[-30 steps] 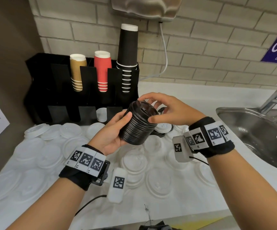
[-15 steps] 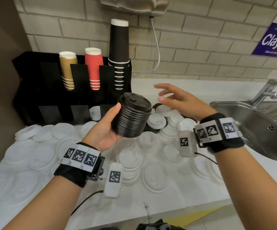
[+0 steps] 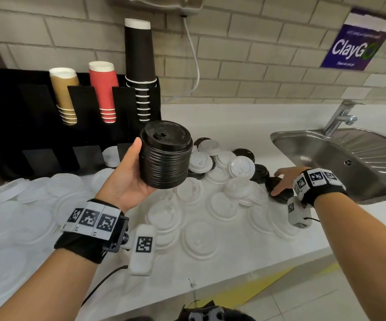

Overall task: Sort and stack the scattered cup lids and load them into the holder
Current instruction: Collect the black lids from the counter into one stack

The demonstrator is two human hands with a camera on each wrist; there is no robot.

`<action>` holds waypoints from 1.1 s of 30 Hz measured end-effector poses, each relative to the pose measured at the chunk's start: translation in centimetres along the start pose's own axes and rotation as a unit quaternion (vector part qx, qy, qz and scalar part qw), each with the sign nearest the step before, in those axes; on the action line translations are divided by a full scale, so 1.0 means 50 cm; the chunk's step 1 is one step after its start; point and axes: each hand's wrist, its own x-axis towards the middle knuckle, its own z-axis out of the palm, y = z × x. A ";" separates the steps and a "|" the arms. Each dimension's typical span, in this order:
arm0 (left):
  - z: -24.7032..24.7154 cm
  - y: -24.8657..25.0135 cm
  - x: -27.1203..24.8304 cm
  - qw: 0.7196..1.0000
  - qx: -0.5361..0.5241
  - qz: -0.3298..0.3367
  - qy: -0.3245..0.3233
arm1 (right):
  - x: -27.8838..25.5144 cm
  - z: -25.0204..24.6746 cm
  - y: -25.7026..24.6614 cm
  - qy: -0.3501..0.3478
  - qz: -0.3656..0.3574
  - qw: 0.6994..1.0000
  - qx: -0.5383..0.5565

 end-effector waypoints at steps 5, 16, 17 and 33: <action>0.002 -0.004 0.001 1.000 -0.002 -0.008 0.013 | 0.016 0.018 0.013 -0.002 -0.011 1.000 0.020; 0.010 -0.016 0.013 0.999 -0.007 -0.030 0.034 | -0.048 -0.117 -0.044 0.029 -0.094 0.981 0.169; 0.012 -0.017 0.015 0.999 -0.008 -0.034 0.039 | -0.070 -0.132 -0.068 0.029 -0.142 0.967 0.208; 0.011 -0.032 0.023 0.993 0.089 -0.033 0.065 | -0.258 -0.167 -0.290 0.048 -0.519 0.827 0.212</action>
